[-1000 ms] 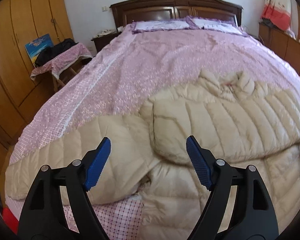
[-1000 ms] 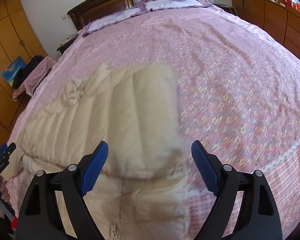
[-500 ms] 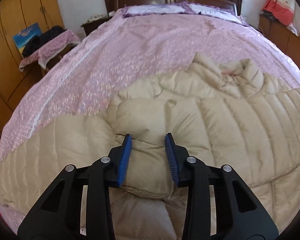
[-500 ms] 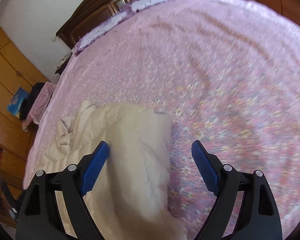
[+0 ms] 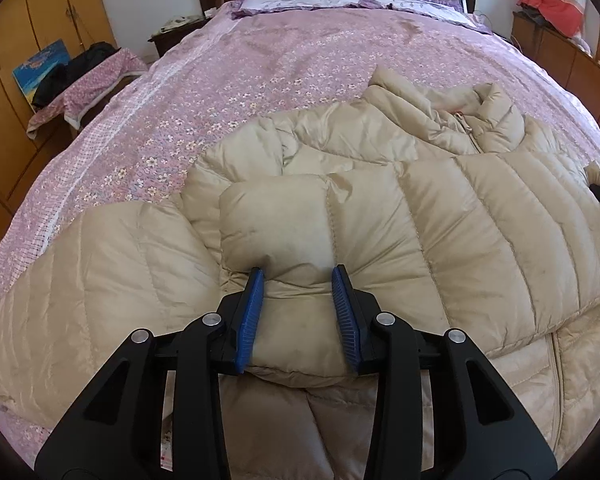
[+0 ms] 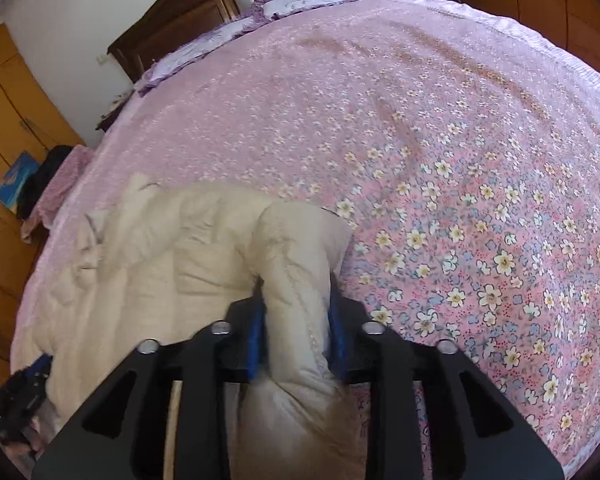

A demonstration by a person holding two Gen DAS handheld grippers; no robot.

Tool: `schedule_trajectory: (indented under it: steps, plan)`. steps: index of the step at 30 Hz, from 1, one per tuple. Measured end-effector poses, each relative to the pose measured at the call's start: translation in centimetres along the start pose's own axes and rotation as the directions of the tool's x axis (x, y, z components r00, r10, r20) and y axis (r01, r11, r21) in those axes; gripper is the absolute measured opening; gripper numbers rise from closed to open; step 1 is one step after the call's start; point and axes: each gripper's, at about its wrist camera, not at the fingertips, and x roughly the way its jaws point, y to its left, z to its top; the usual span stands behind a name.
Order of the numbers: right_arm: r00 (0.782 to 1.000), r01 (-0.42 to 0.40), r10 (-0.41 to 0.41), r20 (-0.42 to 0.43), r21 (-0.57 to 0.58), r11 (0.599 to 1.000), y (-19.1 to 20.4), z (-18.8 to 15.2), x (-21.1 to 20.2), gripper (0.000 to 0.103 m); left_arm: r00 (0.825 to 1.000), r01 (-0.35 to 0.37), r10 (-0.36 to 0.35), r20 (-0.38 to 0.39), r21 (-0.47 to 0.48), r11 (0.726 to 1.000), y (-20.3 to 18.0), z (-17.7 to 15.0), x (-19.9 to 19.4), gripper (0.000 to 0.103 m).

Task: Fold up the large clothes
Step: 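Lay the held sleeve across the jacket front with the left tool, then open, then grasp the jacket's side edge with the left tool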

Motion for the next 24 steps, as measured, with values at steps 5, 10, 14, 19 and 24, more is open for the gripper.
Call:
schedule_trajectory:
  steps: [5,10,14,19,24]
  plan:
    - [0.999,0.041,-0.041,0.035,0.025,0.999,-0.5,0.1,-1.7,0.062,0.999,0.042,-0.041,0.015,-0.047,0.998,0.7,0.0,-1.4,0.048]
    - [0.996,0.037,-0.036,0.076,-0.015,0.999,0.0,0.1,-5.3,0.063,0.998,0.056,-0.052,0.046,-0.094,0.994,2.0,-0.3,-4.2,0.069]
    - [0.995,0.017,-0.012,0.103,-0.045,0.999,1.6,-0.9,-8.6,0.068,0.997,0.061,-0.054,0.048,-0.158,0.986,3.9,-1.3,-6.2,0.07]
    - [0.994,-0.025,0.034,0.099,-0.097,0.995,4.0,-3.2,-11.3,0.071,0.999,0.044,-0.037,0.031,-0.264,0.964,7.5,-4.0,-8.0,0.072]
    - [0.996,-0.061,0.069,0.048,-0.139,0.988,6.5,-6.5,-12.2,0.074,1.0,0.012,-0.009,0.009,-0.365,0.931,11.5,-7.2,-8.9,0.072]
